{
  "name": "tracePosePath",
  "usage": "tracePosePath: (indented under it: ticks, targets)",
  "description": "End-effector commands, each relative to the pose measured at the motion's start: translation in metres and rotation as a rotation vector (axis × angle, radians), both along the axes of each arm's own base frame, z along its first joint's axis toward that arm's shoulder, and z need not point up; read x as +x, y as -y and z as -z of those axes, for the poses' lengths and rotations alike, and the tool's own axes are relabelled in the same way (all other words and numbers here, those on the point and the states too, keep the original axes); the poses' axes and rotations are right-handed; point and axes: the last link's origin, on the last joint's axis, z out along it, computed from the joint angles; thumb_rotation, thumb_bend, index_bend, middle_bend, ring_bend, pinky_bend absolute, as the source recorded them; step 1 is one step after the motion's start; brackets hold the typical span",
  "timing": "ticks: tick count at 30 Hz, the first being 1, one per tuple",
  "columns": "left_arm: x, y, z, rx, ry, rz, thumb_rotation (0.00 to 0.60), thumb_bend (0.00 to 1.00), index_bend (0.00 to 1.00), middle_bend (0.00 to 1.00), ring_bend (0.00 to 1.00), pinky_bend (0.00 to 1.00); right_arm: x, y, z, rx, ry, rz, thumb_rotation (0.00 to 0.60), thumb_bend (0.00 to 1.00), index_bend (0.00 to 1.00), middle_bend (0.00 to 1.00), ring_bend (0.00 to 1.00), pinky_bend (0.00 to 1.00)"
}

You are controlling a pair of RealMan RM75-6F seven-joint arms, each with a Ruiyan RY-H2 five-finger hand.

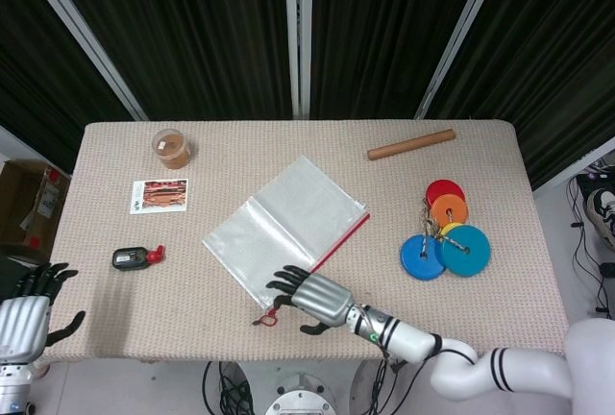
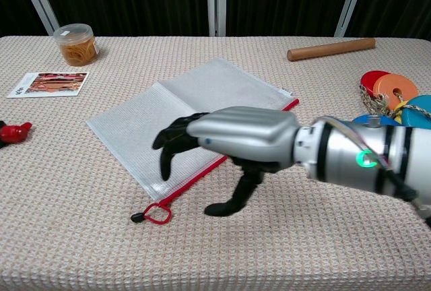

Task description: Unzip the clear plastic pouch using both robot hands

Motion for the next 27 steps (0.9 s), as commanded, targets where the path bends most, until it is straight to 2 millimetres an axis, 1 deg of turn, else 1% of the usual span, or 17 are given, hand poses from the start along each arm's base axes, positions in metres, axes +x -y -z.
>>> tracePosePath:
  ticks: [1, 5, 9, 15, 22, 27]
  targets:
    - [-0.002, -0.001, 0.001, -0.005, 0.005, -0.002, 0.600, 0.21, 0.26, 0.17, 0.12, 0.17, 0.025, 0.008, 0.029, -0.016, -0.038, -0.052, 0.600, 0.18, 0.33, 0.09, 0.00, 0.00]
    - [-0.005, -0.003, 0.001, -0.008, 0.014, -0.005, 0.600, 0.21, 0.26, 0.17, 0.12, 0.17, 0.033, 0.010, 0.048, -0.027, -0.071, -0.057, 0.600, 0.19, 0.34, 0.09, 0.00, 0.00]
    - [-0.007, -0.003, 0.002, -0.013, 0.022, -0.006, 0.600, 0.21, 0.26, 0.17, 0.12, 0.17, 0.033, 0.011, 0.057, -0.028, -0.089, -0.044, 0.600, 0.22, 0.37, 0.10, 0.00, 0.00]
    - [-0.010, -0.004, 0.004, -0.019, 0.033, -0.008, 0.600, 0.21, 0.26, 0.17, 0.12, 0.17, 0.029, 0.012, 0.059, -0.035, -0.088, -0.025, 0.600, 0.28, 0.42, 0.12, 0.00, 0.00]
    - [-0.011, -0.003, 0.005, -0.018, 0.042, -0.005, 0.600, 0.21, 0.26, 0.17, 0.12, 0.17, 0.028, 0.011, 0.064, -0.028, -0.089, -0.018, 0.600, 0.31, 0.47, 0.14, 0.00, 0.00]
    - [-0.012, -0.003, 0.005, -0.018, 0.043, -0.009, 0.600, 0.21, 0.26, 0.17, 0.12, 0.17, 0.027, 0.011, 0.067, -0.024, -0.086, -0.012, 0.600, 0.34, 0.53, 0.16, 0.00, 0.00]
